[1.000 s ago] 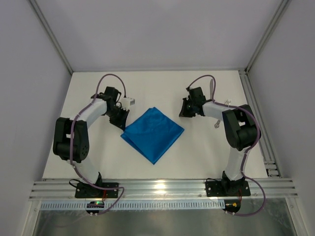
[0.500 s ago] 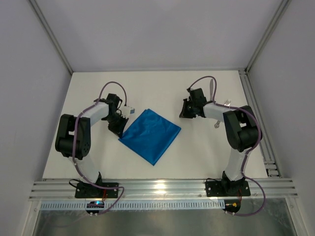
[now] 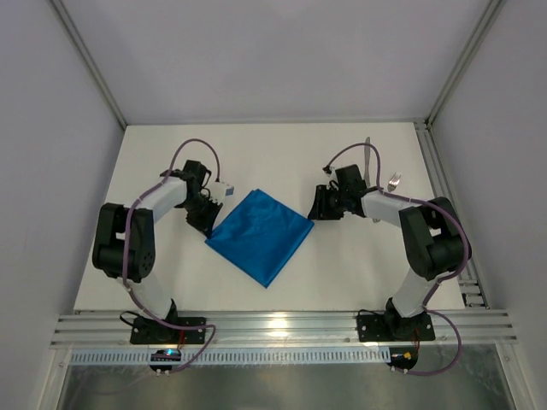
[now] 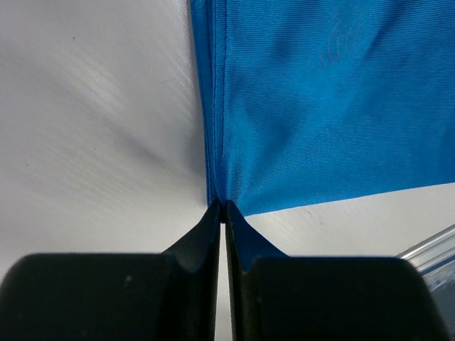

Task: Fold the napkin into a case and place the utensils inside
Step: Smooth out the square-folded napkin at the center of the board.

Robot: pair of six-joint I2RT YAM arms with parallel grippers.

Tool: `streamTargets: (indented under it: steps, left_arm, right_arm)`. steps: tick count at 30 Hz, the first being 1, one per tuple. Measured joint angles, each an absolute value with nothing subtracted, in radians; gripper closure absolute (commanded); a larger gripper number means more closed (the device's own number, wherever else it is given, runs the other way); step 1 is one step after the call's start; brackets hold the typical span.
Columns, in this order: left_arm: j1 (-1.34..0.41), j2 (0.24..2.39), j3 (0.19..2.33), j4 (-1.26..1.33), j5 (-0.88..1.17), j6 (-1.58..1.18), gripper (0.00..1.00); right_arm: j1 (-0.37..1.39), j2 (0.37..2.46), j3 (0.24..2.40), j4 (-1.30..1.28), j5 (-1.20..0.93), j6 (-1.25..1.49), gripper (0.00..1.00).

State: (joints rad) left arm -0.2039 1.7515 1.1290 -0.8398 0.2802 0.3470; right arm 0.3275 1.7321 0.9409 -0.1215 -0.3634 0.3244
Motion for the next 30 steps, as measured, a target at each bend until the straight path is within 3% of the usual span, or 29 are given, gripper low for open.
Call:
streamTargets:
  steps: [19, 26, 30]
  left_arm:
    - [-0.209, 1.743, 1.08, -0.865, 0.234, 0.382, 0.88]
    - [-0.209, 1.761, 1.075, -0.864, 0.224, 0.381, 0.69]
    - [-0.212, 1.752, 1.075, -0.864, 0.209, 0.379, 0.62]
  right_arm:
    - [0.328, 1.732, 0.903, -0.105, -0.422, 0.327, 0.57]
    - [0.351, 1.676, 0.903, -0.11, -0.382, 0.326, 0.6]
    - [0.393, 1.603, 0.903, -0.118, -0.334, 0.316, 0.74]
